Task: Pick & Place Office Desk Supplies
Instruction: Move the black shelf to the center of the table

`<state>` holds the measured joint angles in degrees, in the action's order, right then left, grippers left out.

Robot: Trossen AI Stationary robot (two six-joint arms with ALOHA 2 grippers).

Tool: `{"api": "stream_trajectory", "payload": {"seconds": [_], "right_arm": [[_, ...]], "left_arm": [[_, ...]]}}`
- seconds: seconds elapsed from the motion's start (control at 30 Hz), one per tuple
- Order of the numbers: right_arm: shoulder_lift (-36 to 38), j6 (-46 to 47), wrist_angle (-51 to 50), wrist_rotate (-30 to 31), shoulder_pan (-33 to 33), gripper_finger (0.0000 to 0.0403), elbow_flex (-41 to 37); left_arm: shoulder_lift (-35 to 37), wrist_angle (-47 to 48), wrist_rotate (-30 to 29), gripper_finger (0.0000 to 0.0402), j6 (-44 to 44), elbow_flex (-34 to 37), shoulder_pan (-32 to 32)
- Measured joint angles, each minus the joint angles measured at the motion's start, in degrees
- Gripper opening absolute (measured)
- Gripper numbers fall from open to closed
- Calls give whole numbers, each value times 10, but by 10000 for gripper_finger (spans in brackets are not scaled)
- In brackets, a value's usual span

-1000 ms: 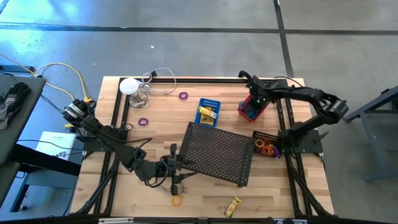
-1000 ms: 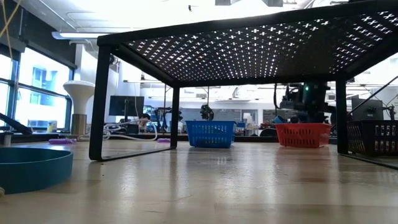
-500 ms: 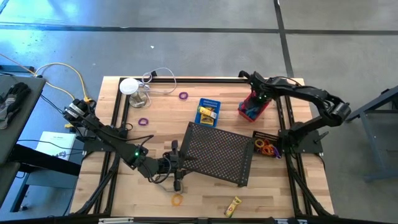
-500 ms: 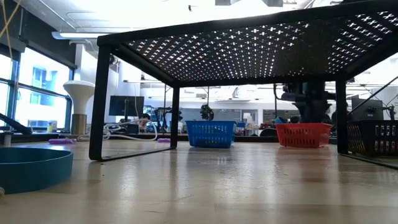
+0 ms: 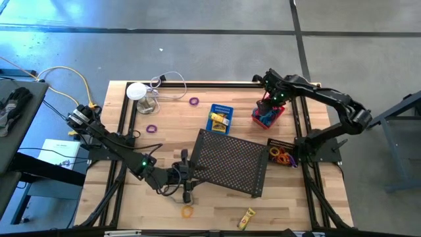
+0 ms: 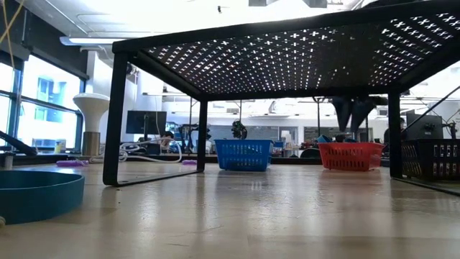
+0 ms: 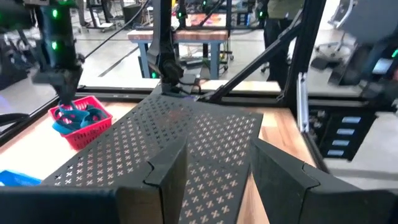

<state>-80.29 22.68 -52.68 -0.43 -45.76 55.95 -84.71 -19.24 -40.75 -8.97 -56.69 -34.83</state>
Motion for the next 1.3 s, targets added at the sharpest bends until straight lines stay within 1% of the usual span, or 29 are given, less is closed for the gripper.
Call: {"api": "stream_trajectory", "payload": {"seconds": [0.13, 0.27, 0.37, 0.43, 0.53, 0.67, 0.77, 0.83, 0.9, 1.1, 1.17, 1.3], "right_arm": [[38, -8, -3, 4, 2, 149, 1], [94, -13, -10, 4, 14, 148, 1], [147, -14, -9, -8, 36, 148, 1], [185, -15, -8, -30, 61, 148, 1], [238, -15, -7, -73, 121, 148, 1], [291, -1, -4, -135, 232, 148, 1], [306, 35, 13, -145, 329, 148, 1], [311, 66, 26, -119, 405, 148, 0], [311, 95, 32, -73, 487, 148, 0], [285, 247, 77, 36, 708, 148, -36], [268, 294, 93, 68, 767, 148, -46], [215, 367, 103, 144, 867, 148, -54]], "left_arm": [[0, 21, 0, 166, 0, 0, -2], [0, 21, 0, 166, -3, 0, -4], [0, 22, 0, 166, -22, 0, -4], [0, 28, 0, 166, -34, 0, -3], [0, 49, 0, 166, -50, 0, -5], [0, 70, 0, 166, -54, 0, -9], [0, 89, 0, 166, -64, 0, -10], [0, 97, 0, 166, -65, 0, -10], [0, 117, 0, 166, -70, 0, -9], [-1, 154, 0, 166, -87, 0, 5], [-2, 156, 3, 166, -87, 0, 10], [-2, 156, 36, 166, -87, 0, 23]]}}
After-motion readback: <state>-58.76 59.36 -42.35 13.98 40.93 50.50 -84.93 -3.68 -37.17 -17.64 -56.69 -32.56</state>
